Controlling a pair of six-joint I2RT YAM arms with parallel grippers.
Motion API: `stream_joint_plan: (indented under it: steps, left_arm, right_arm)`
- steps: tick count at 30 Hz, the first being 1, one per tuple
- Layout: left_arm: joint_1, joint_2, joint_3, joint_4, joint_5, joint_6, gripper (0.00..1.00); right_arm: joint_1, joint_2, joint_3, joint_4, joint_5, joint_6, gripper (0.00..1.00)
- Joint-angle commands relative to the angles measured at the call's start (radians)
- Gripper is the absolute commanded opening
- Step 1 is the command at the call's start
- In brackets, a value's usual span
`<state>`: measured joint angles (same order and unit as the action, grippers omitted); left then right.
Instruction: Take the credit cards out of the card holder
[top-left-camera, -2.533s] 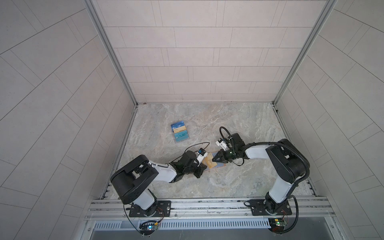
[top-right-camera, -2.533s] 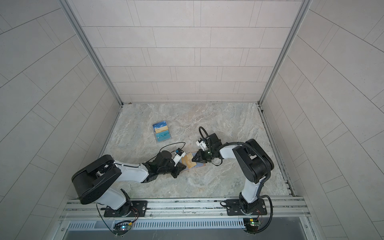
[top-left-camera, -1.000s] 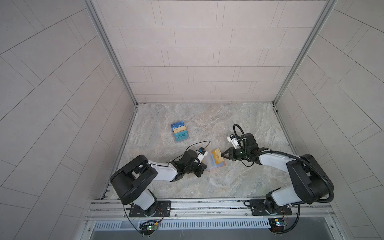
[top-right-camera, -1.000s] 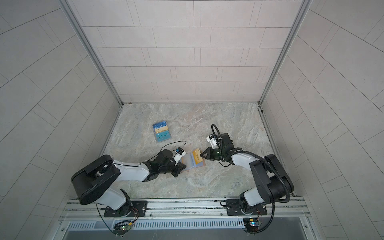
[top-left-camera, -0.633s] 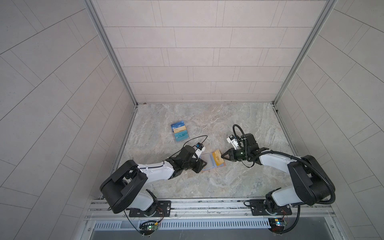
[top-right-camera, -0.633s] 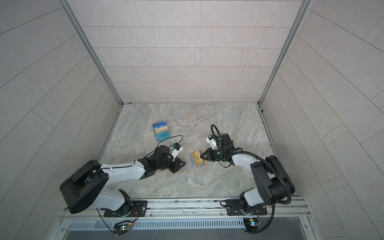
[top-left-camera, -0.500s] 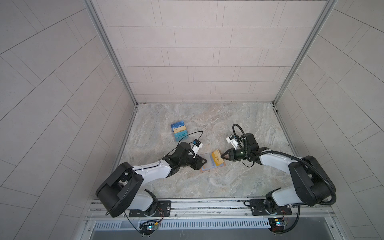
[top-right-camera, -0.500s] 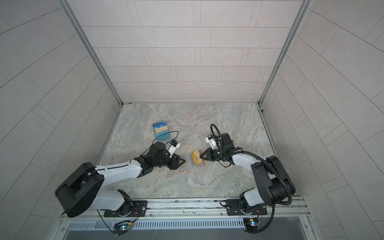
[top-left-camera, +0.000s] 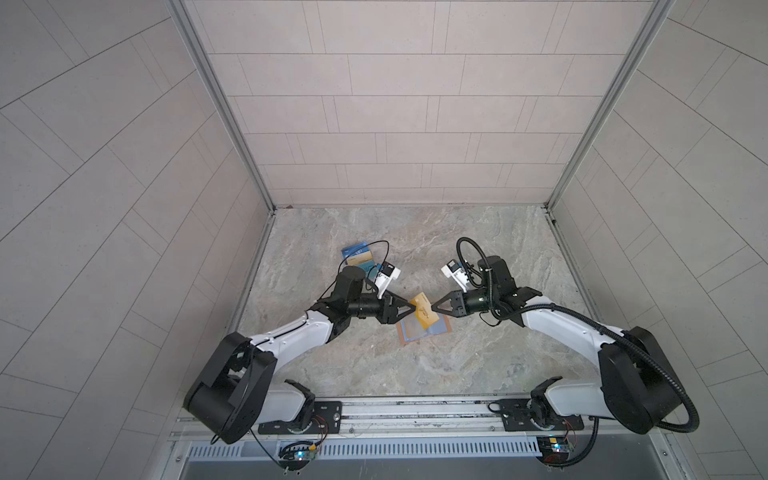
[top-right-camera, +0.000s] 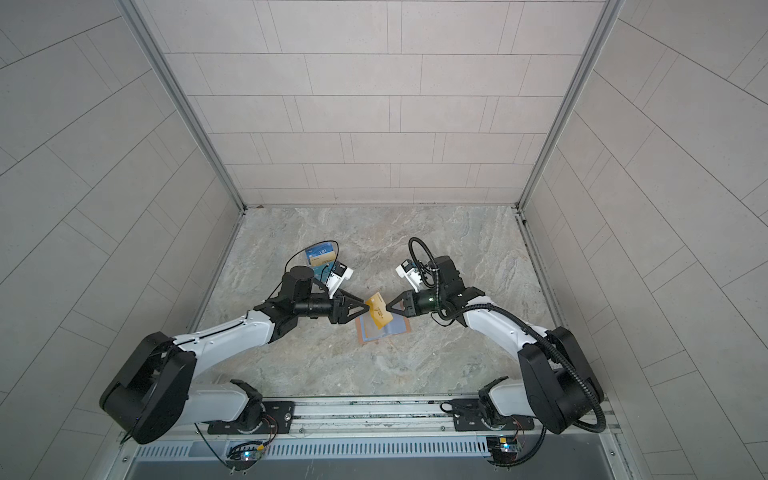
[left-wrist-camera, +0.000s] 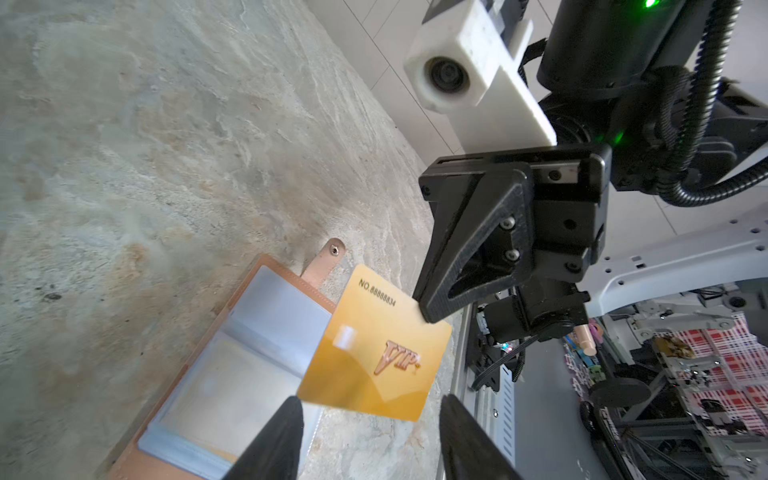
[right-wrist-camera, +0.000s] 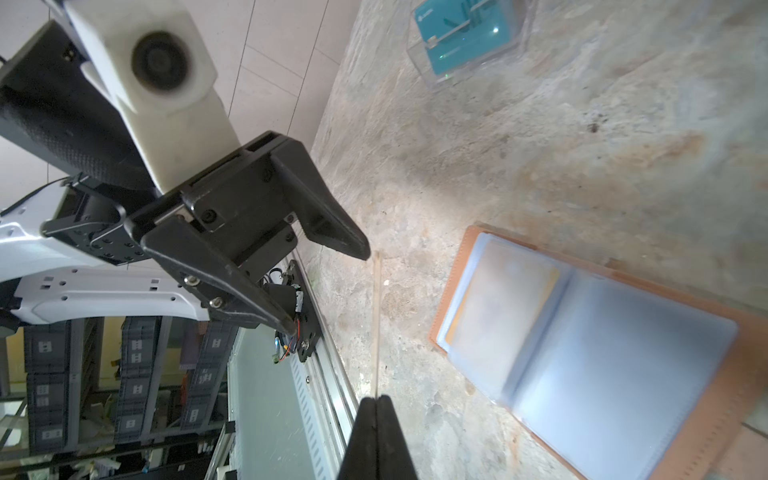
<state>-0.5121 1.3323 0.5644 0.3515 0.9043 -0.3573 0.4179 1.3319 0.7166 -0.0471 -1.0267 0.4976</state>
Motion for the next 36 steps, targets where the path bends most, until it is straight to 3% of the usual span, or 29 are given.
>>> stream_joint_plan:
  steps: [1,15,22,35,36]
  left_arm:
    - [0.031,0.001,0.014,0.05,0.061,-0.029,0.56]
    - [0.045,-0.029,0.008,0.012,0.058,-0.019,0.52]
    - [0.027,0.039,-0.008,0.201,0.17,-0.151,0.48]
    - [0.017,0.036,-0.004,0.197,0.183,-0.173,0.07]
    - [0.017,0.036,-0.005,0.198,0.175,-0.179,0.06]
  right_arm:
    - [0.009,-0.035,0.016,-0.043,-0.03,-0.043,0.0]
    - [0.043,-0.053,0.047,-0.088,-0.042,-0.077,0.0]
    - [0.051,-0.047,0.082,-0.122,-0.051,-0.107,0.0]
    - [0.049,-0.034,0.1,-0.137,-0.013,-0.125,0.0]
    - [0.046,-0.036,0.1,-0.14,0.003,-0.123,0.08]
